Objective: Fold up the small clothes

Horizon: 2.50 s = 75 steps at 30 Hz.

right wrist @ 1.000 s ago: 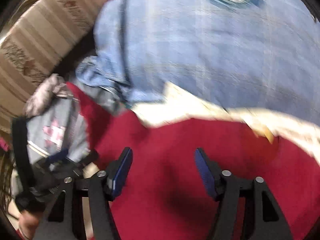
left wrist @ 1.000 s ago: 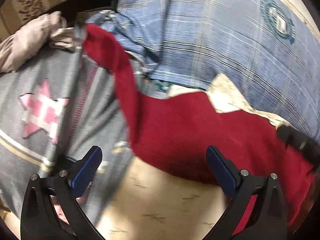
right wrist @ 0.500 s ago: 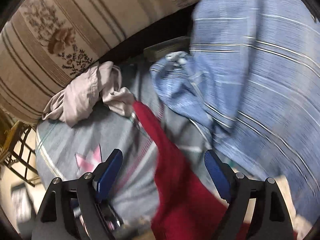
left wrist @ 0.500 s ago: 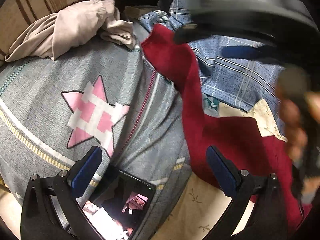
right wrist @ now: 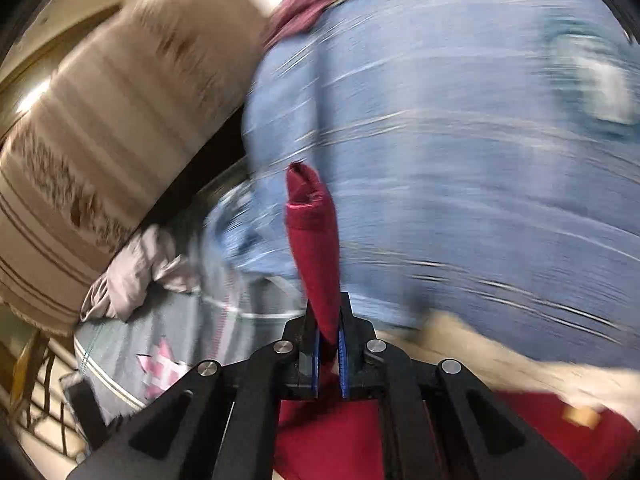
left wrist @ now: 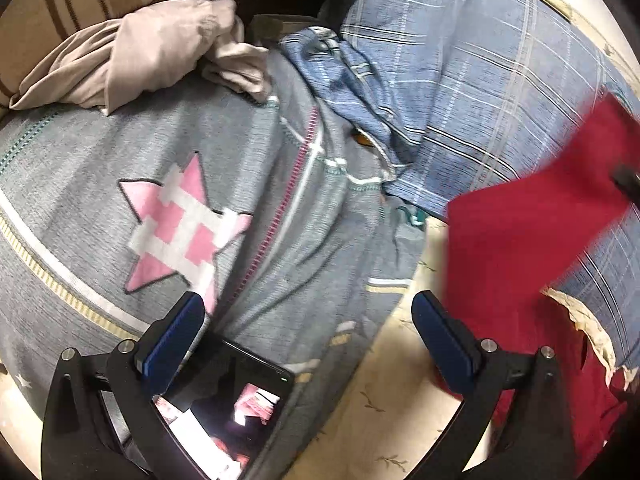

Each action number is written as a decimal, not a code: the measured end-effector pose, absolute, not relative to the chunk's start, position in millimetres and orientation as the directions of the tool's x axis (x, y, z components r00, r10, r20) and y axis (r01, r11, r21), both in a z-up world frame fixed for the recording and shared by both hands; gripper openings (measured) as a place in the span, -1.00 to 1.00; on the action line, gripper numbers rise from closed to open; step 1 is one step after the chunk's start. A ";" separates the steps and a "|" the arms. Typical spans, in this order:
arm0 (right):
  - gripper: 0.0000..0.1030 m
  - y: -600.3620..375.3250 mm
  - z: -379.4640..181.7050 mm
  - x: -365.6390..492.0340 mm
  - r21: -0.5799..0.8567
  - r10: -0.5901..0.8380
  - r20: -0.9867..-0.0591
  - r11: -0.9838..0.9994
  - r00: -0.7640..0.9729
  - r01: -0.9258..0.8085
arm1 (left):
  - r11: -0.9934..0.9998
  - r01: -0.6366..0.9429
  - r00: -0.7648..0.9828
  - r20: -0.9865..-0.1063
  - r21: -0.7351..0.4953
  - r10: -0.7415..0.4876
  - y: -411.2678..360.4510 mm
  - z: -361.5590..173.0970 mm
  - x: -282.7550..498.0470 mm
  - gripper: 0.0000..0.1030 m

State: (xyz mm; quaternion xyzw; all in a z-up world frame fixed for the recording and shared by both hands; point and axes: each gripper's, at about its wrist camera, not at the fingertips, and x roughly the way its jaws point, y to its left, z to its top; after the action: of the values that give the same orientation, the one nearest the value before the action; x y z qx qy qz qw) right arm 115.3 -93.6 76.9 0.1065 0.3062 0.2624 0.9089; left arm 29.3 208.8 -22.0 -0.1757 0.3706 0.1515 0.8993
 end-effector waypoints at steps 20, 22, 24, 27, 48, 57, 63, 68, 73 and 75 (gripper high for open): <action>-0.52 -294.0 -53.6 38.5 0.291 0.164 -0.756 0.951 0.634 0.101 | 0.984 -0.134 0.714 -0.700 -0.118 0.013 105.8 -24.4 41.0 1.00; -0.50 -310.7 -51.9 28.6 0.289 0.131 -0.747 0.947 0.652 0.141 | 0.991 -0.105 0.702 -0.712 -0.088 0.011 94.3 -27.7 43.5 1.00; -0.14 -332.7 -47.0 25.8 0.337 0.129 -0.723 0.924 0.679 0.183 | 0.994 -0.086 0.695 -0.719 -0.068 0.011 84.2 -30.4 45.8 1.00; 0.21 -345.2 -52.7 36.3 0.370 0.150 -0.713 0.910 0.685 0.186 | 0.993 -0.085 0.705 -0.709 -0.079 0.004 78.6 -31.2 47.2 1.00; -0.27 -305.5 -56.3 39.1 0.244 0.167 -0.734 0.969 0.659 0.026 | 0.997 -0.051 0.719 -0.695 -0.061 -0.006 62.8 -33.5 47.0 1.00; 0.14 -331.4 -35.8 15.5 0.219 0.114 -0.721 0.973 0.683 0.070 | 0.999 -0.023 0.669 -0.743 -0.031 -0.008 56.2 -44.1 52.1 1.00; 0.86 -433.7 6.8 -13.7 0.214 -0.121 -0.670 0.913 0.732 0.347 | 0.999 -0.023 0.679 -0.734 -0.030 -0.006 54.7 -40.6 46.9 1.00; 0.83 -470.9 -21.4 73.3 0.086 -0.132 -0.835 0.928 0.535 0.363 | 0.999 -0.025 0.682 -0.731 -0.027 -0.002 54.3 -40.5 47.3 1.00; 0.73 -460.2 -85.4 124.3 0.011 -0.072 -0.949 0.966 0.306 0.260 | 1.000 -0.020 0.672 -0.741 -0.019 0.000 52.4 -44.9 52.1 1.00; -0.01 -459.5 -106.5 130.5 -0.117 -0.171 -0.960 0.965 0.222 0.237 | 1.000 -0.018 0.670 -0.742 -0.018 -0.001 51.8 -45.3 52.9 1.00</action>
State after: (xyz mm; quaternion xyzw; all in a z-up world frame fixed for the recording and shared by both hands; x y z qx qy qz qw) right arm 130.5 -459.5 -106.5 0.0270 0.6097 -0.1305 0.7813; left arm 52.9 51.8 -45.3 -0.0118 0.4062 0.0047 0.9137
